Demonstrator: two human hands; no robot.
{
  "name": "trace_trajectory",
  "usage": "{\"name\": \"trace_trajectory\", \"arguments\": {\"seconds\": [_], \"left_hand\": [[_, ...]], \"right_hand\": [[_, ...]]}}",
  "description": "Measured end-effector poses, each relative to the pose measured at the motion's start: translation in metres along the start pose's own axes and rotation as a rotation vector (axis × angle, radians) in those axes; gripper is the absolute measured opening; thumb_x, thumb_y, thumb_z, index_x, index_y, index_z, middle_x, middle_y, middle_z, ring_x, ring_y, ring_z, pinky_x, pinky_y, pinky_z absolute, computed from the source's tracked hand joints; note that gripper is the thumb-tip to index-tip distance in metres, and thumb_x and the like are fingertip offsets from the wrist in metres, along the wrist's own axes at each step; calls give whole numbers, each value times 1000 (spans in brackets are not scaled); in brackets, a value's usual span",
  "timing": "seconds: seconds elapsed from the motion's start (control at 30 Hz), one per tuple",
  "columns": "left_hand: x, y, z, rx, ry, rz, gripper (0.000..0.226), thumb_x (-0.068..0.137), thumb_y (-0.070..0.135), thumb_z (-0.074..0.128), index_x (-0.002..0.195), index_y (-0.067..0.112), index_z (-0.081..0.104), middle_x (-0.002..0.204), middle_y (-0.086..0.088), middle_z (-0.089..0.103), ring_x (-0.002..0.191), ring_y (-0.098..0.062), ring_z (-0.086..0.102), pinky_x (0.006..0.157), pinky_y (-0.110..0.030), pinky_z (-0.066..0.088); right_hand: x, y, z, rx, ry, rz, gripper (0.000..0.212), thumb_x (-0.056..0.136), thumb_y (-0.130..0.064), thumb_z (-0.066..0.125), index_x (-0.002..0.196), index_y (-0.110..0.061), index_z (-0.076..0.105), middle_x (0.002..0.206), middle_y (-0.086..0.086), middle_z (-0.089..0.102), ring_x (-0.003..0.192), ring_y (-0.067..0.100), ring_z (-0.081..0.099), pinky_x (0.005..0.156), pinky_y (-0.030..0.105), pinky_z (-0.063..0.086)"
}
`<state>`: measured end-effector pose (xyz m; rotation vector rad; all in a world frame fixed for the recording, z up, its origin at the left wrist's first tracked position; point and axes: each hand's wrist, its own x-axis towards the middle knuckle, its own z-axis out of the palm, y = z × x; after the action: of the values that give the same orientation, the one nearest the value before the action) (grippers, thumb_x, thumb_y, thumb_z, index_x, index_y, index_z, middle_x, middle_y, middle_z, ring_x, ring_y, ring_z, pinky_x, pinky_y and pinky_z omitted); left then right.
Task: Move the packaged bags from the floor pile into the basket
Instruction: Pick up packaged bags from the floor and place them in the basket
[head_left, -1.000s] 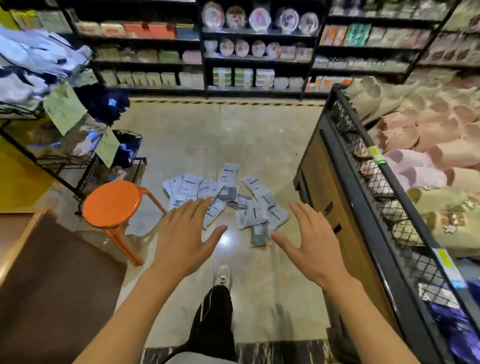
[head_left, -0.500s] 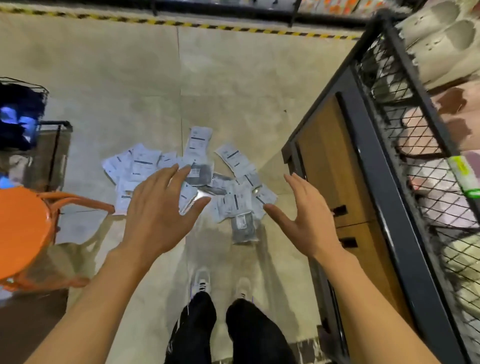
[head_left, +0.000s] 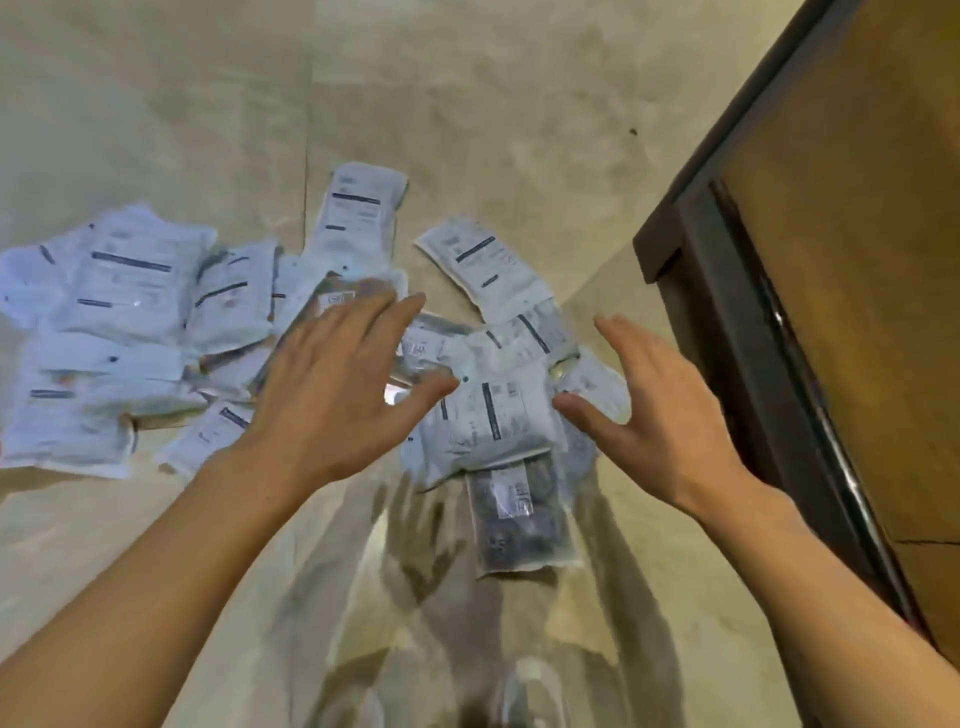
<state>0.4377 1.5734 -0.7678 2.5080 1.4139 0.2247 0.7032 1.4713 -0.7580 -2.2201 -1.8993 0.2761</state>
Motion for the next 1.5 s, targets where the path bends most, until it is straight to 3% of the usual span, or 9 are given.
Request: {"name": "trace_trajectory", "arguments": {"seconds": [0.23, 0.33, 0.5, 0.7, 0.93, 1.03, 1.13, 1.27, 1.5], "left_hand": [[14, -35, 170, 22, -157, 42, 90, 89, 80, 36, 158, 24, 37, 160, -5, 46, 142, -31, 47, 110, -48, 42], [17, -40, 204, 12, -210, 93, 81, 94, 73, 47, 157, 23, 38, 158, -3, 47, 140, -29, 49, 107, -45, 44], [21, -51, 199, 2, -236, 18, 89, 85, 78, 37, 158, 26, 37, 156, -4, 49, 139, -30, 50, 105, -46, 45], [24, -44, 201, -86, -200, 8, 90, 86, 82, 42, 158, 28, 36, 157, 0, 47, 141, -25, 48, 108, -44, 44], [41, -50, 206, -173, -176, 23, 88, 89, 77, 53, 160, 30, 32, 159, 2, 45, 144, -21, 44, 110, -40, 41], [48, -53, 209, -265, -243, -2, 102, 79, 87, 50, 161, 31, 29, 161, 1, 42, 145, -22, 43, 112, -44, 41], [51, -59, 216, -389, -279, -54, 112, 70, 92, 49, 161, 30, 28, 162, 1, 42, 144, -21, 45, 114, -49, 43], [47, -69, 223, -514, -203, -131, 95, 80, 76, 62, 158, 28, 38, 157, 0, 50, 136, -17, 53, 110, -43, 44], [33, -95, 227, -799, -133, -340, 68, 88, 68, 57, 142, 27, 55, 125, 9, 64, 109, 6, 58, 99, -31, 49]], "right_hand": [[-10, 68, 165, -63, -83, 37, 99, 85, -82, 35, 157, -14, 39, 160, 12, 47, 144, 33, 47, 116, 47, 39], [-18, 85, 203, -27, -145, 80, 92, 90, -76, 49, 159, -17, 35, 158, 9, 48, 141, 31, 48, 110, 45, 43], [-22, 85, 213, 97, -184, 204, 89, 90, -64, 65, 161, -24, 28, 160, 2, 46, 144, 25, 46, 107, 43, 45], [21, 71, 218, 503, -109, 550, 82, 84, -56, 78, 151, -22, 44, 144, 6, 61, 125, 27, 61, 103, 53, 51], [50, 73, 228, 654, -117, 688, 86, 75, -38, 92, 147, -17, 49, 133, 7, 65, 112, 23, 63, 95, 41, 53], [55, 69, 228, 722, -112, 677, 72, 76, -28, 91, 139, -16, 58, 111, -2, 66, 94, 16, 65, 71, 30, 52], [54, 65, 230, 853, -137, 633, 64, 77, -19, 91, 134, -16, 61, 107, 2, 68, 93, 19, 71, 76, 36, 61], [50, 65, 216, 1041, -127, 534, 55, 76, -7, 88, 127, -16, 69, 117, 11, 71, 100, 29, 74, 88, 44, 63], [42, 86, 167, 1257, -360, 318, 54, 69, 2, 84, 121, -9, 74, 113, 13, 79, 97, 27, 77, 73, 32, 63]]}}
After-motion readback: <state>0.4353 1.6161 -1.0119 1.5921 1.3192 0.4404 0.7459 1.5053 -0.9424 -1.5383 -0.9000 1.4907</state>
